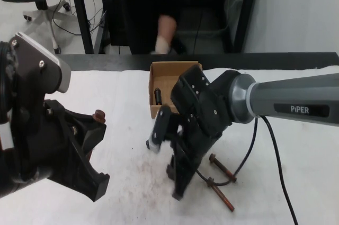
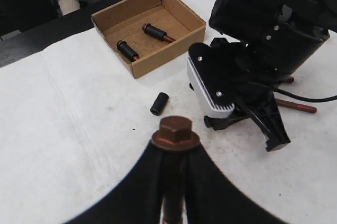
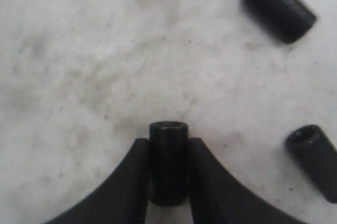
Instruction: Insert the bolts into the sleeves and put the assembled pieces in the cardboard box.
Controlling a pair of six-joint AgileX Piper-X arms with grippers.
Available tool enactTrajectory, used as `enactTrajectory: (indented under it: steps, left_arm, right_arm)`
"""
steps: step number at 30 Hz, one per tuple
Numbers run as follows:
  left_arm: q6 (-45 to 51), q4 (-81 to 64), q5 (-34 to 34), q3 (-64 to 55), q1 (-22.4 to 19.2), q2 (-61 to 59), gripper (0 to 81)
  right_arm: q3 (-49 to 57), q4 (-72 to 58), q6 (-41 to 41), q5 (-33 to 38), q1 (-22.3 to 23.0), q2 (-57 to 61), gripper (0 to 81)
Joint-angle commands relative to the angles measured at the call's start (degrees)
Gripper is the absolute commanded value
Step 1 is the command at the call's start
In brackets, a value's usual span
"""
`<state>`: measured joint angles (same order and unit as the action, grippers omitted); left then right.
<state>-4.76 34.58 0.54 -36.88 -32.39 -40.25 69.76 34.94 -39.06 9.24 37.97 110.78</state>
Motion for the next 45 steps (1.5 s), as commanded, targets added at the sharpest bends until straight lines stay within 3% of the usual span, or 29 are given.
enactTrajectory:
  steps: [1,6,9,12,18,29,34,39,45]
  left_arm:
    - [2.5,-1.3,-2.4,-0.2,0.2,0.5,0.3]
    - [7.7,-8.7,-4.6,-0.2,0.2,2.8,0.3]
    - [7.8,-16.6,-4.2,-0.2,0.2,4.0,0.3]
    - [7.8,-24.9,-0.5,-0.2,0.2,4.5,0.3]
    - [10.3,-41.1,15.5,-0.2,0.5,3.4,0.3]
    - [26.8,-61.5,36.4,-0.2,2.2,-4.9,0.3]
    - [37.2,-69.3,46.8,-0.2,2.2,-11.8,0.3]
    - [42.9,-79.4,47.6,-0.2,2.2,-17.6,0.3]
    - [43.2,-85.5,47.5,-0.2,2.2,-19.4,0.3]
  right_arm:
    - [0.0,-9.7,24.7,3.7,-0.3,-6.0,0.8]
    - [0.0,-18.6,39.5,15.1,-2.6,-14.2,0.8]
    - [-0.4,-21.9,48.8,25.7,-4.8,-19.0,0.8]
    - [-3.5,-30.9,58.5,34.4,-6.3,-24.3,0.8]
    - [-16.2,-49.8,65.5,33.3,-6.6,-37.1,0.8]
    - [-40.4,-62.1,65.6,33.1,-6.4,-51.4,0.8]
    - [-42.5,-70.3,57.2,33.1,-3.3,-51.6,0.8]
    - [-42.5,-70.2,49.0,32.0,0.9,-51.6,0.8]
    - [-42.5,-70.3,44.1,24.2,2.2,-51.6,0.8]
